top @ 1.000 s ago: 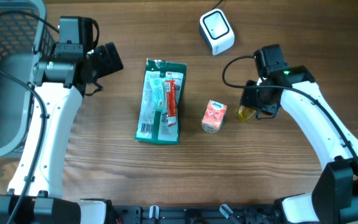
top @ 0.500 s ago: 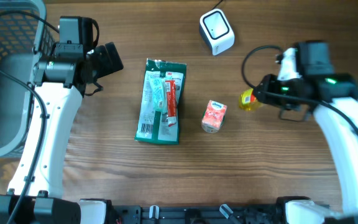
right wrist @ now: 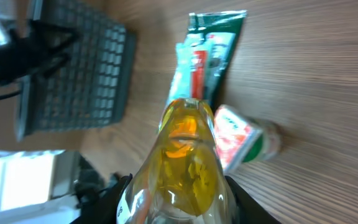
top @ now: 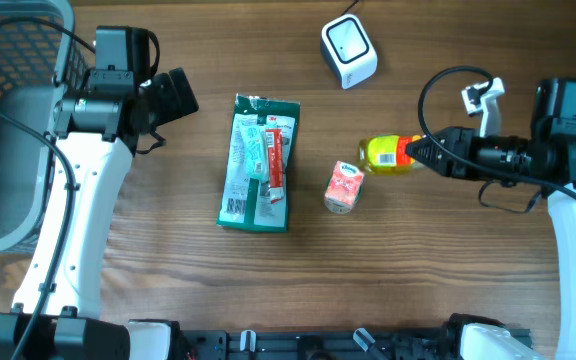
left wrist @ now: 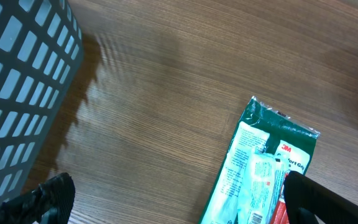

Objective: Scan the item barcode
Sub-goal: 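Tip the oil bottle onto its side and carry it left toward the packet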

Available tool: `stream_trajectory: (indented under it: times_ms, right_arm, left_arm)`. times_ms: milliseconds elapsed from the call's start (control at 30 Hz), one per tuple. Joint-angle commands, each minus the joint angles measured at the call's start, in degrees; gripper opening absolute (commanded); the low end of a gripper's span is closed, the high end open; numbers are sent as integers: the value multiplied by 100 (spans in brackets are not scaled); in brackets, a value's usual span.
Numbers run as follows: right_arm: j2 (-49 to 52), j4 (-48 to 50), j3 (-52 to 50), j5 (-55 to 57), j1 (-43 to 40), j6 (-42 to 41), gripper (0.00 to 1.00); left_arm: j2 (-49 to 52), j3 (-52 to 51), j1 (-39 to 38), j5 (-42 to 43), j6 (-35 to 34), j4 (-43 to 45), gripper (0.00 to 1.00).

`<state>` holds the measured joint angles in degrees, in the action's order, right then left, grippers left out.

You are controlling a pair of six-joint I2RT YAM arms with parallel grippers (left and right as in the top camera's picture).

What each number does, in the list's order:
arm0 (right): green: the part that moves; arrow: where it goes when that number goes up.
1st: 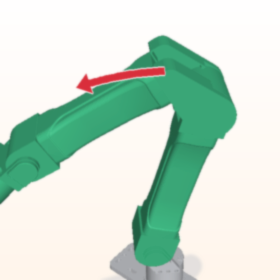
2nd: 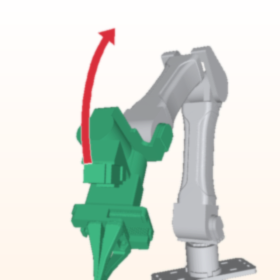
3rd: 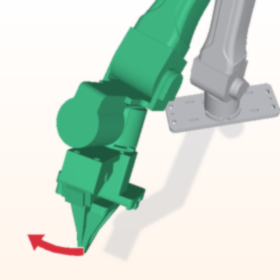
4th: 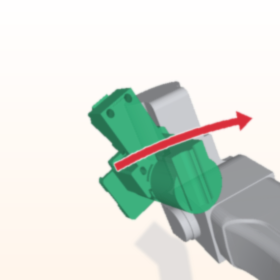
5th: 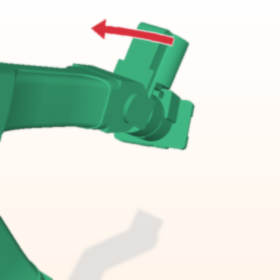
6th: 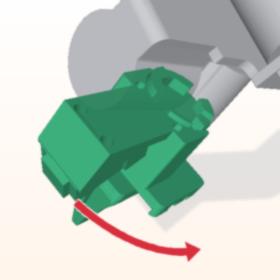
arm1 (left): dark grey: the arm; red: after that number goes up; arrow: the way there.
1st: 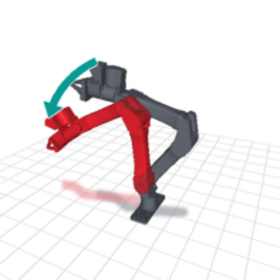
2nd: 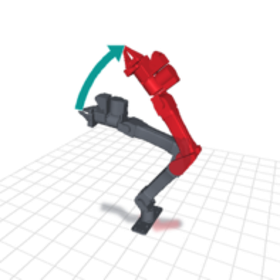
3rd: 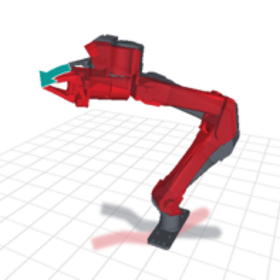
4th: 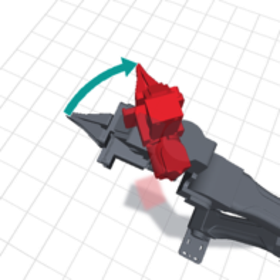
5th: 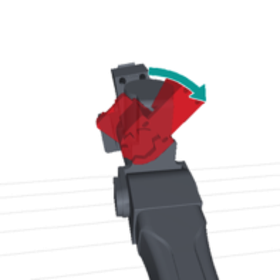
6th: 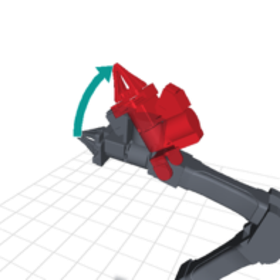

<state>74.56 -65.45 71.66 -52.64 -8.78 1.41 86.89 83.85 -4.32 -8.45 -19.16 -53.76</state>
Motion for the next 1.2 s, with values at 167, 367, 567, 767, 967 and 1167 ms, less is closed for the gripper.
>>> stream_trajectory:
  times_ms: [167, 367, 567, 767, 967, 1167]
  right_arm:
    - [-52, 116, -404, -1303, 332, -61, 10]
    - [-52, 212, -494, -1320, 715, -535, 10]
    - [-55, 367, -494, -1349, 1193, -1095, 4]
    - [-55, 695, -494, -1353, 1631, -1600, 4]
    - [-55, 1062, -494, -1397, 1985, -2033, 5]
    - [-55, 1449, -494, -1390, 2284, -2326, 4]
  left_arm:
    - [17, 48, 31, 50, 72, 13, 100]
    - [17, 48, 31, 50, 72, 15, 100]
    - [17, 48, 33, 50, 72, 15, 100]
    - [17, 48, 31, 50, 72, 13, 100]
    - [17, 48, 31, 50, 72, 13, 100]
    - [17, 48, 31, 50, 72, 13, 100]
